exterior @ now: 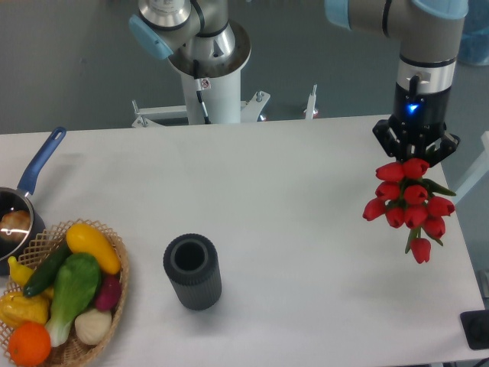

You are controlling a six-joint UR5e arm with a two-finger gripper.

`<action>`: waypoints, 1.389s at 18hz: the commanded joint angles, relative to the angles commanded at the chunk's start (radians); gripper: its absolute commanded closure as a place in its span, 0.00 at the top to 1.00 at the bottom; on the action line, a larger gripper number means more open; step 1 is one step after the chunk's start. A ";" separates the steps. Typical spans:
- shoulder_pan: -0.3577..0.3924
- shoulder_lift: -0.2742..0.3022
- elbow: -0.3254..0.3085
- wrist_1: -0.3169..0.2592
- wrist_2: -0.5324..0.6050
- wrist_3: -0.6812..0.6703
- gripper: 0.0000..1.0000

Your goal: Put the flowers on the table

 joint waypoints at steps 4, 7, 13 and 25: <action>-0.002 0.002 -0.008 0.000 0.000 0.000 0.00; -0.003 -0.002 -0.017 -0.008 0.011 0.000 0.00; -0.055 -0.015 -0.072 -0.003 0.092 -0.002 0.00; -0.063 -0.020 -0.175 0.005 0.072 -0.002 0.95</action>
